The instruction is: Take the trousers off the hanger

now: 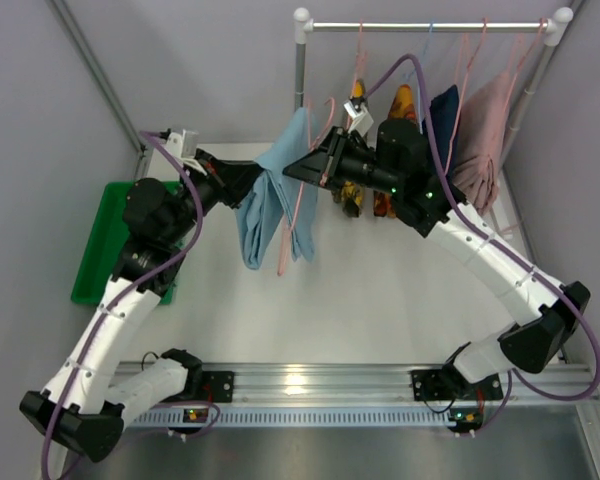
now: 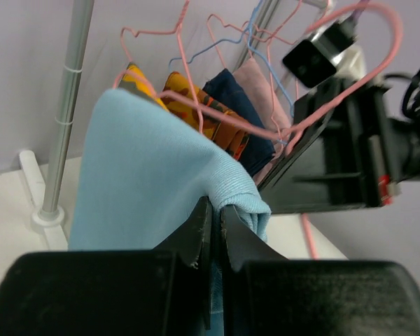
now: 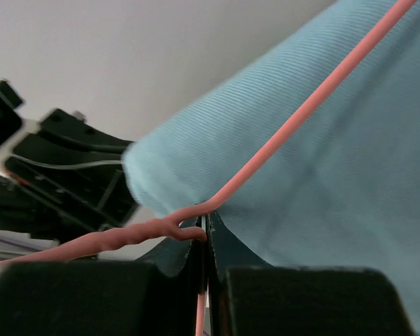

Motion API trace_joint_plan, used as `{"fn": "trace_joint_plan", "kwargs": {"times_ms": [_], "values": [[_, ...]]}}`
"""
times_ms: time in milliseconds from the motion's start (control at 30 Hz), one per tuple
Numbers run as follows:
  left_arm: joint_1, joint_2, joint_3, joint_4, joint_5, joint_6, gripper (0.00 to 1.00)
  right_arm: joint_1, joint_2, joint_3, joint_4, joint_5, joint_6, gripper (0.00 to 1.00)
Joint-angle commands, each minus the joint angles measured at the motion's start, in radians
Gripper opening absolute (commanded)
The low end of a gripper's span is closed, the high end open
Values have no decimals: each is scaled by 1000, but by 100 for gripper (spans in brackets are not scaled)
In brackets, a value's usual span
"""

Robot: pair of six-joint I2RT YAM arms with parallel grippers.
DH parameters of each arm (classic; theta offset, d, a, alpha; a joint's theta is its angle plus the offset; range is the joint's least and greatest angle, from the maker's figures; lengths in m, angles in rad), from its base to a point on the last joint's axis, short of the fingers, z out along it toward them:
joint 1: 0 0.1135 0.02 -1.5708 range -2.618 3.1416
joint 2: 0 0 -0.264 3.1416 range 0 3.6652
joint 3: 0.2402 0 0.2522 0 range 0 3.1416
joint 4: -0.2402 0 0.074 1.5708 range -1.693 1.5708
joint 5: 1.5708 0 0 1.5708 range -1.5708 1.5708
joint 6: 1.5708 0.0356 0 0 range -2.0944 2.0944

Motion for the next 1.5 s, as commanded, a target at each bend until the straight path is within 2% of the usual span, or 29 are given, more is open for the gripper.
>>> {"fn": "trace_joint_plan", "kwargs": {"times_ms": [0, 267, 433, 567, 733, 1000, 1067, 1200, 1333, 1467], "values": [[3, -6, 141, 133, 27, -51, 0, -13, -39, -30, 103, -16, -93, 0], [4, 16, 279, 124, 49, -123, 0, -16, 5, -68, 103, 2, -113, 0], [4, 8, 365, 78, -18, -91, 0, -18, -2, -102, 99, -1, -144, 0], [4, 8, 442, 44, -151, -22, 0, -16, 1, -119, 84, -1, -204, 0], [16, 23, 544, 22, -250, 62, 0, -21, 19, -137, 68, -9, -268, 0], [18, 33, 664, -43, -474, 297, 0, -23, 30, -136, 65, -18, -297, 0], [18, 23, 682, -85, -579, 367, 0, -21, 27, -133, 62, -26, -297, 0], [20, -29, 615, -93, -759, 531, 0, -21, 22, -122, 59, -36, -293, 0], [41, -128, 430, 10, -845, 749, 0, -18, 16, -119, 56, -47, -297, 0], [116, -240, 255, 64, -900, 828, 0, -18, 16, -124, 54, -52, -304, 0]]}}
